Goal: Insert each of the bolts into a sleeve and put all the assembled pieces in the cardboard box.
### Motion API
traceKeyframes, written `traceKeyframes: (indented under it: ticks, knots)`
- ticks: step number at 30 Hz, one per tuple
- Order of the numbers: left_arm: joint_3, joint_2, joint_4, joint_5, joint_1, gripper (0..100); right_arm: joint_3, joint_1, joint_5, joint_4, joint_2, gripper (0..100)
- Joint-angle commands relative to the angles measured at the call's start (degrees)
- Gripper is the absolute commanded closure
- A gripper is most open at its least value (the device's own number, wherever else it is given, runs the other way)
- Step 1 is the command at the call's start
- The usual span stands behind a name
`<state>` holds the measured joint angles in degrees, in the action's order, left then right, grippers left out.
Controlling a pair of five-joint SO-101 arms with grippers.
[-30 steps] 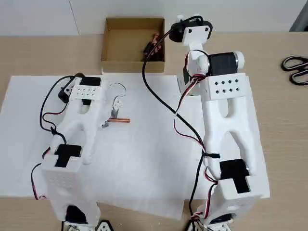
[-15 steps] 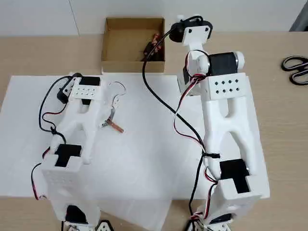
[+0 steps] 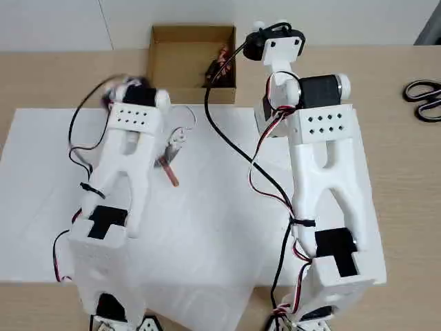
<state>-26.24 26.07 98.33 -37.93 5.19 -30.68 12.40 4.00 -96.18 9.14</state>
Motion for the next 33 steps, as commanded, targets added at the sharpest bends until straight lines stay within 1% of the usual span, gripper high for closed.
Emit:
traceKeyframes:
  ticks: [1, 7, 9, 13, 15, 21, 25, 33]
  knots:
    - [-5.2, -0.4, 2.0, 20.0, -3.1, 99, -0.4, -0.2, 0.5, 0.2, -3.5, 96.9]
    - [-0.7, 2.5, 1.8, 36.5, -9.2, 99, -0.4, -0.2, 0.5, 0.3, -3.5, 96.9]
    - [0.2, 5.5, 1.6, 38.9, -9.6, 99, -0.4, -0.1, 0.5, 0.3, -3.5, 96.9]
    - [0.3, 11.2, 1.2, 41.4, -9.8, 99, -0.4, -0.1, 0.5, 0.3, -3.5, 96.9]
    - [-0.1, 12.6, 0.4, 41.6, -9.7, 99, -0.4, -0.1, 0.5, 0.3, -3.5, 96.9]
    - [-2.3, 12.8, -0.4, 42.9, -9.7, 90, -0.4, -0.1, 0.5, 0.2, -3.5, 96.9]
    - [-1.9, 13.2, -2.5, 42.7, -9.9, 90, -0.4, -0.1, 0.5, 0.2, -3.5, 96.9]
    - [-2.2, 13.2, -3.9, 41.8, -10.2, 90, -0.4, -0.1, 0.5, 0.3, -3.5, 96.9]
